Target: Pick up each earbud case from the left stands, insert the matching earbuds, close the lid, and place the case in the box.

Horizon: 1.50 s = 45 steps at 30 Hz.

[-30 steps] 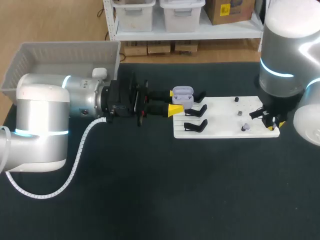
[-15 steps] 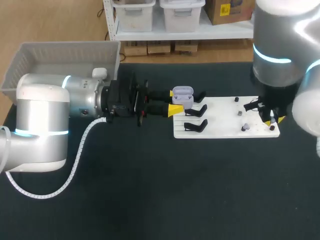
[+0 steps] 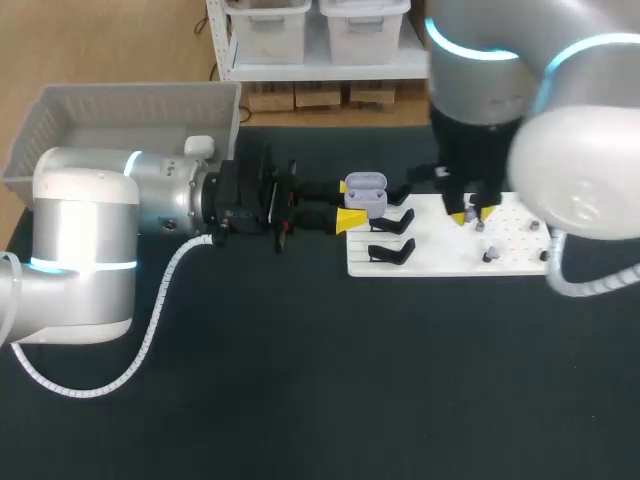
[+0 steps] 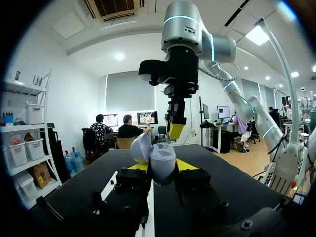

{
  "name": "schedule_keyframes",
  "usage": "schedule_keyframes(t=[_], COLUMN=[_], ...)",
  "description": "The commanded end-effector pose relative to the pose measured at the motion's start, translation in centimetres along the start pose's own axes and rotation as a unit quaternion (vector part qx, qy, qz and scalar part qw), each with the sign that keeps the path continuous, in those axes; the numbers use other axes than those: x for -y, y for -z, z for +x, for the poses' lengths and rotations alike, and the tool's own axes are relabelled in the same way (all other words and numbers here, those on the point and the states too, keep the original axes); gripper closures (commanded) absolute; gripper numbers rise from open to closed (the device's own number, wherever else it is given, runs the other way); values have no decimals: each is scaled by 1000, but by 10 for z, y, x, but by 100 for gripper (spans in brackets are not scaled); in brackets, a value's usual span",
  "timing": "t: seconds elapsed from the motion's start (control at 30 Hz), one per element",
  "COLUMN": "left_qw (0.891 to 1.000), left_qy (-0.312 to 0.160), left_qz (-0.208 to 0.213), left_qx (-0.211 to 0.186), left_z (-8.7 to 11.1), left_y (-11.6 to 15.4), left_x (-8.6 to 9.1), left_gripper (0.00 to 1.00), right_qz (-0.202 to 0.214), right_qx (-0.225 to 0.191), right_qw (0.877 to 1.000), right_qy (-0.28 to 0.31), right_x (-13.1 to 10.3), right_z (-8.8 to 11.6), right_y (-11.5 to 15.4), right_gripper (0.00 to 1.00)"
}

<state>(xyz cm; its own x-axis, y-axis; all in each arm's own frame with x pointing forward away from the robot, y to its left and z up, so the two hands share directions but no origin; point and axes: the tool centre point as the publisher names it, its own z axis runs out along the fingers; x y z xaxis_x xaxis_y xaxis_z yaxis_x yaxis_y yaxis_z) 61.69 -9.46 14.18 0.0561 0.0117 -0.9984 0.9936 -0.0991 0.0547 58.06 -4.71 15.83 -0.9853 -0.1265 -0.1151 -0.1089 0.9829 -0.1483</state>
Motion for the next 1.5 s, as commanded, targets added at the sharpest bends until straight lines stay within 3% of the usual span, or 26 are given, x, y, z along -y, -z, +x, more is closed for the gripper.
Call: schedule_keyframes(t=[0.03, 0.57, 0.67, 0.87, 1.07, 1.3, 1.5], left_qw=[1000, 1000, 1000, 1000, 1000, 1000, 1000], left_qy=[-1, -1, -1, -1, -1, -9, -6], left_qz=[-3, -3, -3, -3, -3, 1, -3], left_qx=[0, 0, 0, 0, 0, -6, 1], left_z=[0, 0, 0, 0, 0, 1, 8], left_y=[0, 0, 0, 0, 0, -4, -8], left_x=[1, 1, 1, 1, 1, 4, 10], left_gripper=[100, 100, 100, 100, 100, 100, 100], right_qz=[9, 9, 20, 29, 20, 7, -5], right_qx=[-9, -9, 0, 19, -10, -23, -16], right_qw=[1000, 1000, 1000, 993, 977, 970, 967], right_qy=[0, 0, -13, -109, -212, -242, -255], right_x=[-7, -7, -10, -14, -30, -56, -59], right_z=[-7, -7, -10, -19, -31, -36, -36], right_y=[-1, -1, 12, 38, 53, 52, 57], right_gripper=[100, 100, 100, 100, 100, 100, 100])
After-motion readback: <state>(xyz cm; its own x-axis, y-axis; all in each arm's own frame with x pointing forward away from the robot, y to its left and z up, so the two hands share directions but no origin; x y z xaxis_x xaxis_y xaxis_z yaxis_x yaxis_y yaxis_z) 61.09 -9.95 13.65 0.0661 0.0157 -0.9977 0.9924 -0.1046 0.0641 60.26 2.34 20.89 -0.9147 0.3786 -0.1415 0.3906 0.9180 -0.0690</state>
